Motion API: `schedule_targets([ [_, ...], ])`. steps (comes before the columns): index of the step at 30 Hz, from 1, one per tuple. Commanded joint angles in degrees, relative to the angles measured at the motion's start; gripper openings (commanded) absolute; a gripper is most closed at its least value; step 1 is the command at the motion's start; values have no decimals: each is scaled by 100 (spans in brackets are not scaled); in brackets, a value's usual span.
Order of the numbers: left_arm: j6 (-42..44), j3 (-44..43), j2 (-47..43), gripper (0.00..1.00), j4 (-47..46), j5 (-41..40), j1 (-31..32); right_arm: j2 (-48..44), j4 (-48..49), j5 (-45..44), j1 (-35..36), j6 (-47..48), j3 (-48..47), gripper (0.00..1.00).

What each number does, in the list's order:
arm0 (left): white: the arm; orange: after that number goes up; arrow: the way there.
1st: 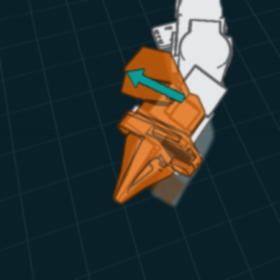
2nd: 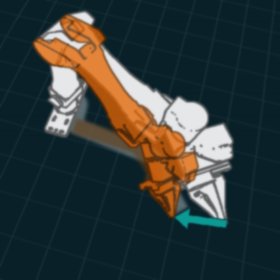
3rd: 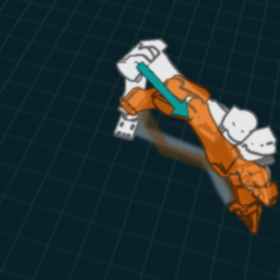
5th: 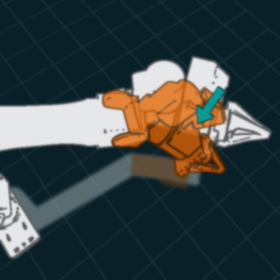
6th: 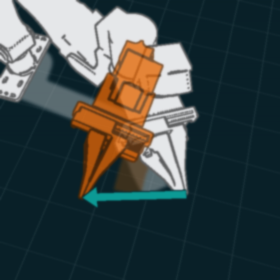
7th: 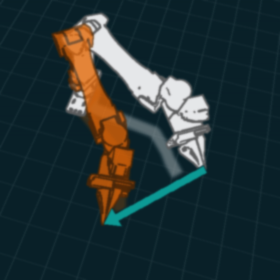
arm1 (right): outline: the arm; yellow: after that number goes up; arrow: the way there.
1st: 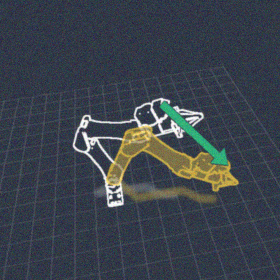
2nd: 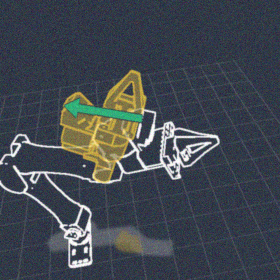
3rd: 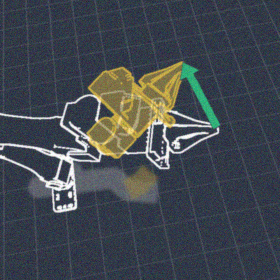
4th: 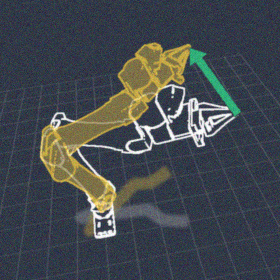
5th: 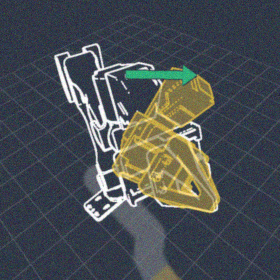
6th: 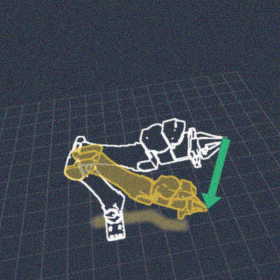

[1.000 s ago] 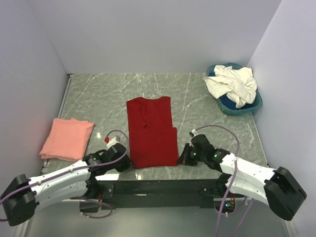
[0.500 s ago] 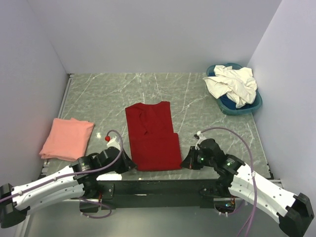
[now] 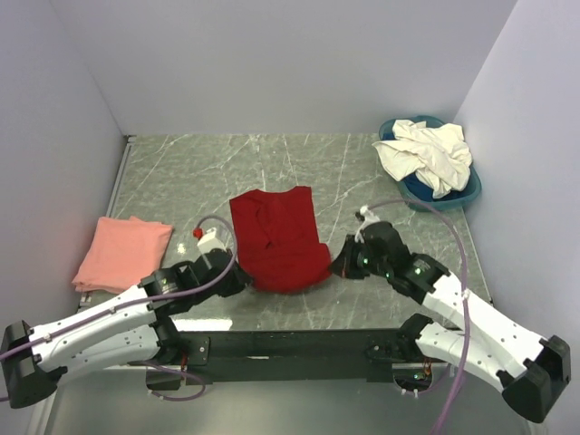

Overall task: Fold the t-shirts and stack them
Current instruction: Fold the tshirt

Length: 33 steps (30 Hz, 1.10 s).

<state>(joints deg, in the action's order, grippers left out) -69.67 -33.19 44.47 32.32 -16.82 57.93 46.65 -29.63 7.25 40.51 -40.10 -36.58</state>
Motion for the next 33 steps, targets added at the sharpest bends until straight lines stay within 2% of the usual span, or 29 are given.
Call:
schedule_targets([
  [1, 629, -608, 298, 1, -164, -279, -474, 449, 343, -58, -464, 388, -656, 0],
  [5, 1244, -960, 685, 1, -480, 318, -1554, 1081, 659, 382, -1132, 590, -1332, 0],
  [12, 2000, -1936, 2045, 1, -884, 978, -2716, 2915, 932, 769, -1783, 696, -2809, 0],
  [17, 2159, -2692, 3198, 0, -1314, 1629, -3628, 4376, 810, 1015, -2152, 688, -4434, 0],
  [24, 2247, -3842, 5410, 0, -1640, 2103, -4474, 7160, -59, 1358, -2416, 766, -7053, 0],
  [27, 2247, -4299, 6246, 1, -1676, 2534, -4791, 8109, -411, 1507, -2530, 740, -8126, 4],
  [28, 2230, -4397, 6406, 1, -1693, 2648, -4852, 8314, -456, 1569, -2557, 714, -8598, 14],
  [29, 2230, -4485, 6538, 2, -1693, 2736, -4975, 8516, -526, 1648, -2601, 688, -8873, 19],
  [30, 2230, -4608, 6696, 9, -1685, 2841, -5028, 8858, -744, 1709, -2671, 687, -9128, 26],
  [31, 2230, -4635, 6715, 25, -1693, 2851, -5072, 8974, -825, 1727, -2697, 722, -9478, 30],
  [33, 2282, -4644, 6637, 38, -1711, 2851, -5213, 8950, -861, 1605, -2741, 766, -9517, 36],
])
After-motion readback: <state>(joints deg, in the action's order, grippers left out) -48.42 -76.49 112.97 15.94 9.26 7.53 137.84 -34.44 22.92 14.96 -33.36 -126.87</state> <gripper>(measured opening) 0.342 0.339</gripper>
